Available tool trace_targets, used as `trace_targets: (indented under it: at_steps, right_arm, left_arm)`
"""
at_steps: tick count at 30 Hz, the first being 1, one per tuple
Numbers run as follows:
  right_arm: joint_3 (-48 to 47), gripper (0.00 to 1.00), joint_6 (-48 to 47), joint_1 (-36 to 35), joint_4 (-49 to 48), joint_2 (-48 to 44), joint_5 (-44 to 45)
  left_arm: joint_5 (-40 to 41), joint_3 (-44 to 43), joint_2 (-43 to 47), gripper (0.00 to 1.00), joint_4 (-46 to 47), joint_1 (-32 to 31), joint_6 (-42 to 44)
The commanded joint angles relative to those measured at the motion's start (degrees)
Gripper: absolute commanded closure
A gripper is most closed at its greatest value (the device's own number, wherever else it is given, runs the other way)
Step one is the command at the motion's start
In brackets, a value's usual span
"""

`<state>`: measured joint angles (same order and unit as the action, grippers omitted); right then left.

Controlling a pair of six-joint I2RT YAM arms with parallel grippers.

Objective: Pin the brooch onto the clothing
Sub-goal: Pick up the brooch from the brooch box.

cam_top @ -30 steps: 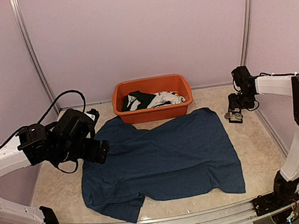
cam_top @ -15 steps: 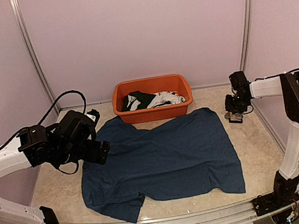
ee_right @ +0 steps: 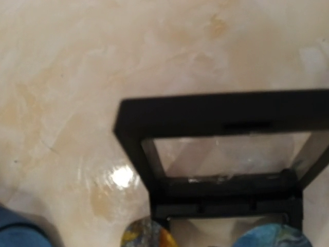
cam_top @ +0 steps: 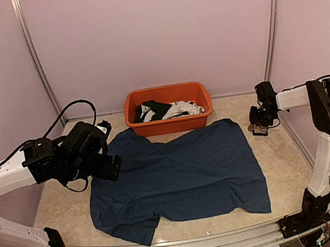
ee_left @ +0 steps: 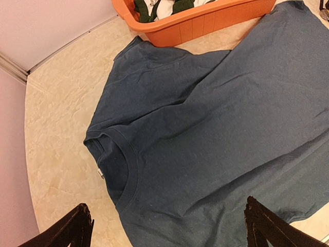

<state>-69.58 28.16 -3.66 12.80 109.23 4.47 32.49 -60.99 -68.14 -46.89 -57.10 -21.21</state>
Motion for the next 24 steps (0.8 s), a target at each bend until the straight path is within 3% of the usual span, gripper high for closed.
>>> trace_targets:
  at_steps: [1, 15, 24]
  right_arm:
    - [1.2, 0.68, 0.4, 0.8, -1.4, 1.5, -1.2]
    - [2.9, 0.78, 1.0, 1.8, -3.4, 1.9, -4.0]
    - [3.7, 0.96, 1.1, 2.1, -4.8, 1.3, -6.1]
  left_arm:
    - [0.7, 0.5, -0.8, 0.01, 0.7, -0.2, -0.2]
    - [1.0, 0.4, -1.4, 0.01, 0.7, -0.3, -0.1]
    - [1.2, 0.3, -2.0, 0.01, 0.6, -0.2, 0.1]
